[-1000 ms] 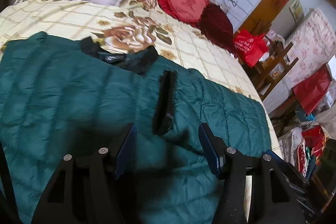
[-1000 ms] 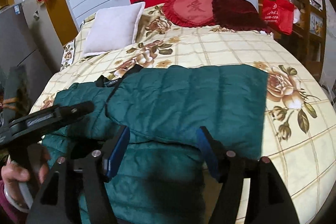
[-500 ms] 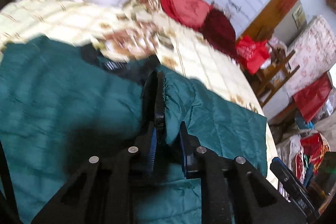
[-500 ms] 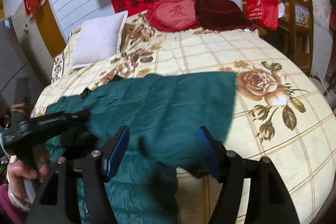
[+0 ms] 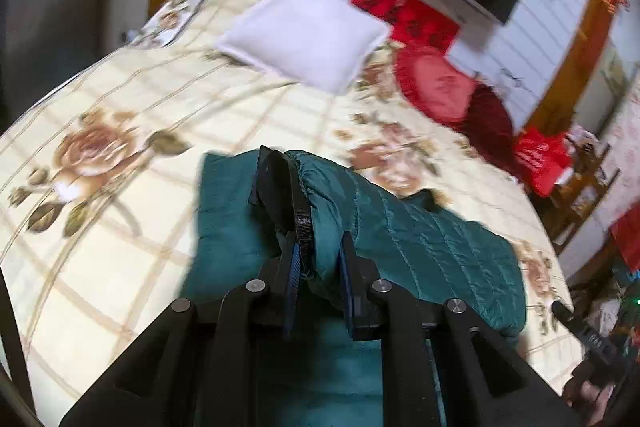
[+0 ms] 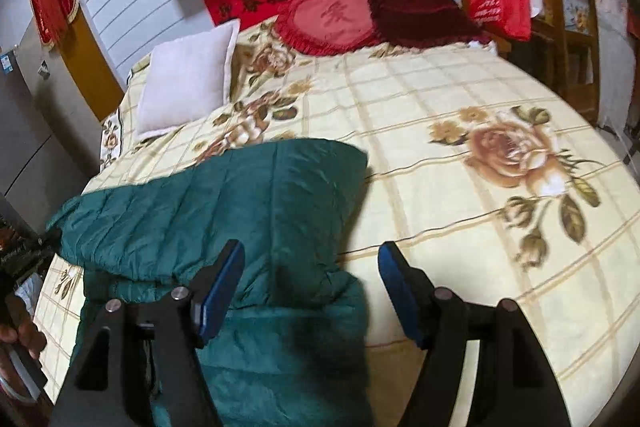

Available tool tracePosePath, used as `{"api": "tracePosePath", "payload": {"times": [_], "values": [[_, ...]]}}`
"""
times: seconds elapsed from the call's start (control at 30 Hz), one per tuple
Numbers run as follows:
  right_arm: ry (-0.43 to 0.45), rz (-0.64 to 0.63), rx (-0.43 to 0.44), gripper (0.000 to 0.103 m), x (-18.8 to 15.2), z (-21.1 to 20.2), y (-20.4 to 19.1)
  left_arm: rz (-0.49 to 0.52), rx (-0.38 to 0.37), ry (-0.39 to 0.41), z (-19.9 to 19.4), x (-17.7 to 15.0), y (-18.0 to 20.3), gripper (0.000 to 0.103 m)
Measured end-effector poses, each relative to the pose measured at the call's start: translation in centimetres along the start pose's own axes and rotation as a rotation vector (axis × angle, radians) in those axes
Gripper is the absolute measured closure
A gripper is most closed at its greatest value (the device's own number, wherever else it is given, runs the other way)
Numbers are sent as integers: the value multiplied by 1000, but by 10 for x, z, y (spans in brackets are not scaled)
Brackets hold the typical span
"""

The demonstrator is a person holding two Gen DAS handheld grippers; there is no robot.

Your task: Fold large clothes

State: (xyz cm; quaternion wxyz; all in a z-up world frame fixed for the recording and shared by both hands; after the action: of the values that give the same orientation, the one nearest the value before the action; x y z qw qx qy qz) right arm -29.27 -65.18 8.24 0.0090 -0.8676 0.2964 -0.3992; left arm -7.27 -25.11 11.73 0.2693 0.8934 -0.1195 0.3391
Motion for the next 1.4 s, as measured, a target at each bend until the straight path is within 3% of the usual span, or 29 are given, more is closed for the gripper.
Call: {"api": "tracePosePath", "payload": {"times": [0.17,0.23,0.3,0.37,0.47,0.6,0.8,0.9,1.07,1.2,1.4], "values": [[-24,-94,21,30,1,27,-40,-40,30,-73,22,-21,-31,75],[-79,-132,12,31,-5,52,-56,-50,32,-86,28,-26,-35,73],[-138,-207,-60,31,-18,80,-66,-88,-2,-101,32,-27,-40,68],[-128,-260,-109,31,-24,87,-69,-104,-8,-108,29,-26,-42,59],[-120,-258,-119,31,-19,74,-72,-53,49,-59,14,-18,-36,55],[-29,-242,-55,30,-2,44,-87,18,76,33,0,-10,-21,44],[-37,-335,-3,31,8,68,-135,54,115,-24,42,-6,-4,44],[-47,-354,-32,31,9,95,-147,75,168,-61,72,-7,-5,44],[-61,-351,-82,30,7,127,-138,104,172,-89,94,-12,-7,43],[-81,-315,-74,30,6,143,-124,159,190,-96,102,-17,-1,43],[-93,-299,-86,29,8,119,-126,172,203,-98,105,-19,1,43]]}}
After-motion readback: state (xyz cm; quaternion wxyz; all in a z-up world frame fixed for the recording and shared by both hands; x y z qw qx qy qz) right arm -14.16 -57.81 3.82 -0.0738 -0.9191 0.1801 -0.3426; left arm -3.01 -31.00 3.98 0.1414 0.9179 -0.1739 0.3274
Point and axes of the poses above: each gripper's, at about its wrist camera, not at the fingertips, and z roughly the way its jaws point, y to its right, x to its top, the point moved 2 cm from there along z, roughly the way its jaws point, and after that the axes turned 5 degrees about -x, right-handed, at the moved point
